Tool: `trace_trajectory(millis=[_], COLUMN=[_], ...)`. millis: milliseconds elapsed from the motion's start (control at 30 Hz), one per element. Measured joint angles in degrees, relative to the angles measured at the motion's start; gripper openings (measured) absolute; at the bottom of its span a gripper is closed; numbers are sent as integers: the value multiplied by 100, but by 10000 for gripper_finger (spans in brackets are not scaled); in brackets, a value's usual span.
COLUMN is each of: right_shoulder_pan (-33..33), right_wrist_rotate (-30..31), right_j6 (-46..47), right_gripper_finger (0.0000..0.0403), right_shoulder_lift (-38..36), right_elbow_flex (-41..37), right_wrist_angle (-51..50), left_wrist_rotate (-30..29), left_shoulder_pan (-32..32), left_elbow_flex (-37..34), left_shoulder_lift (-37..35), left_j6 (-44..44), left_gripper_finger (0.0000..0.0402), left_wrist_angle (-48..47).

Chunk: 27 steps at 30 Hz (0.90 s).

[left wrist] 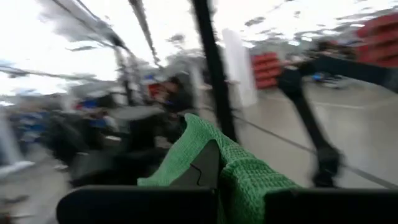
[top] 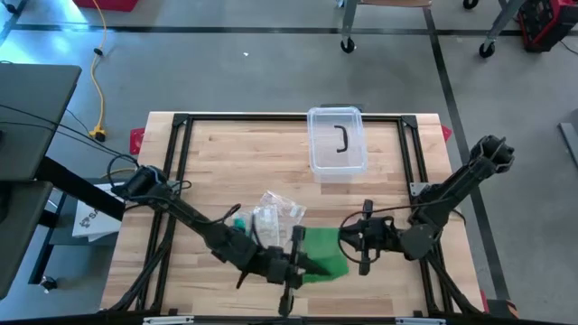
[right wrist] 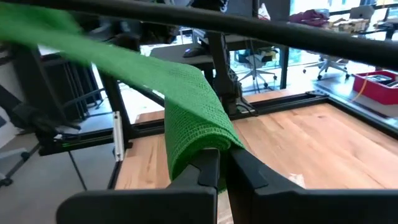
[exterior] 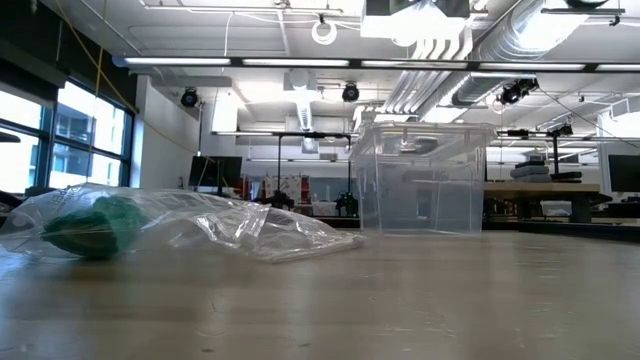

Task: Roll bandage
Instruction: Roll the green bandage

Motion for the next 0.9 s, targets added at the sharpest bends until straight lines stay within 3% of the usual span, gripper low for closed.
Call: trace_trajectory(millis=[267,433,667,900], right_shoulder_pan=[-273,-194,153,430], right_wrist_rotate=[-78,-98,-294,-131], right_j6=[-264,-325,-573,-575], right_gripper_finger=[0,0,0,0], right_shoulder_lift=[-38,-350,-749,-701], right_elbow_flex=[0,-4,-11,-15], right_wrist_angle=[-1,-11,-24,99], left_wrist_rotate=[535,330,55,-323], left_shoulder_pan=[-31,-241,-317,-209], left_elbow_flex=[1172,1890,1943,1935], left_shoulder_lift=[838,1285,1520,1688], left_j6=[-330,-261,-335,-327], left_gripper_finger=[0,0,0,3], left_wrist_angle=[-1621,-2891,-3981,-4018])
